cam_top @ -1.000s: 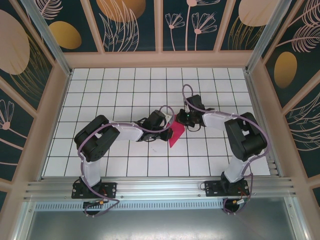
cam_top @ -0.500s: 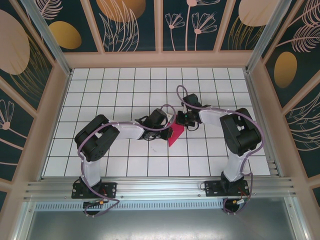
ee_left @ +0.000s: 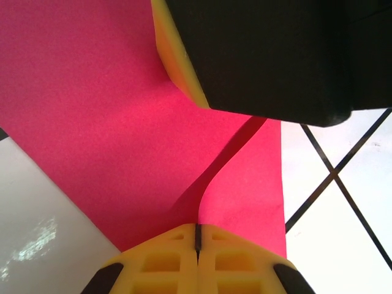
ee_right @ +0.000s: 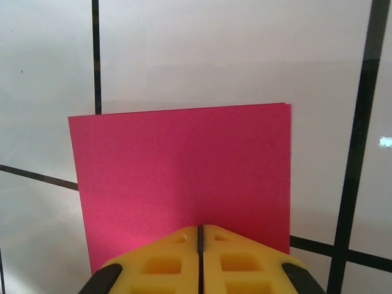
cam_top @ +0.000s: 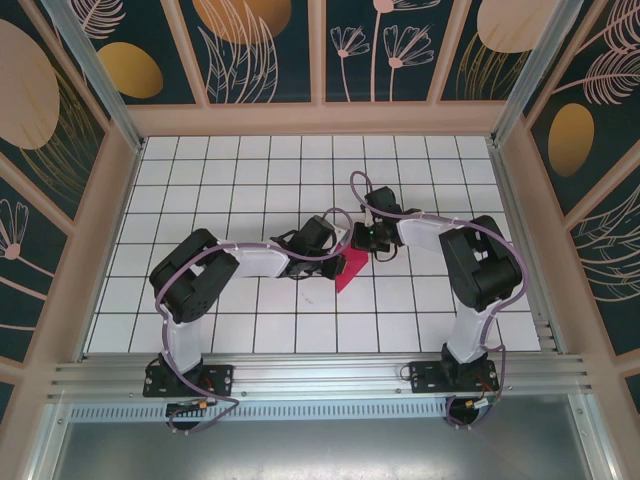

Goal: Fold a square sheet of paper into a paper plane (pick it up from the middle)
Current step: Third fold the triangle at the center of the table.

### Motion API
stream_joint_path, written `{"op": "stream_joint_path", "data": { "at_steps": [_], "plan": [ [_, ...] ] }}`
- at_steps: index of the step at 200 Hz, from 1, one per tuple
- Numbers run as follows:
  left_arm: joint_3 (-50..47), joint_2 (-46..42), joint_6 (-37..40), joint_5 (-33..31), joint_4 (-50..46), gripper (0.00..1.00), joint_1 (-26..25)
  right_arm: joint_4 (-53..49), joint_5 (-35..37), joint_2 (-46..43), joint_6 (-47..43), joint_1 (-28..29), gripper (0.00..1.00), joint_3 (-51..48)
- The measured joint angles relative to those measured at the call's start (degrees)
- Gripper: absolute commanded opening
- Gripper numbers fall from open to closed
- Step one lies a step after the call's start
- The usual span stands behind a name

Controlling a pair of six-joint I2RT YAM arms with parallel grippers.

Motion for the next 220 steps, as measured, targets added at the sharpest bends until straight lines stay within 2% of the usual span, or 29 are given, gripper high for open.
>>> {"op": "stream_joint_path", "data": {
  "at_steps": [70, 125, 146, 178, 198, 220],
  "plan": [
    [0.33, 0.33, 0.63, 0.00, -0.35, 0.05, 0.00, 0.04, -0.63, 0.33, -0.07, 0.00, 0.08, 0.33],
    [-0.17, 0.44, 0.61, 0.09, 0.79, 0.03, 0.00, 0.46, -3.82, -0.44, 0.87, -0.70, 0.12, 0.07],
    [-0.66, 0.44, 0.61, 0.24, 1.77, 0.03, 0.00, 1.77, -5.29, -5.55, 2.99, -2.25, 0.14, -2.34],
    [-0.92, 0.44, 0.59, 0.61, 2.36, 0.01, 0.00, 7.54, -6.99, -19.47, 8.66, -4.68, 0.13, -10.82],
    [-0.92, 0.44, 0.57, 0.68, 2.49, 0.01, 0.00, 13.40, -9.18, -27.15, 13.66, -3.98, 0.12, -19.58],
    [-0.92, 0.48, 0.57, 0.70, 2.58, 0.00, 0.00, 17.09, -10.93, -30.95, 18.49, -1.84, 0.10, -28.46]
  ]
}}
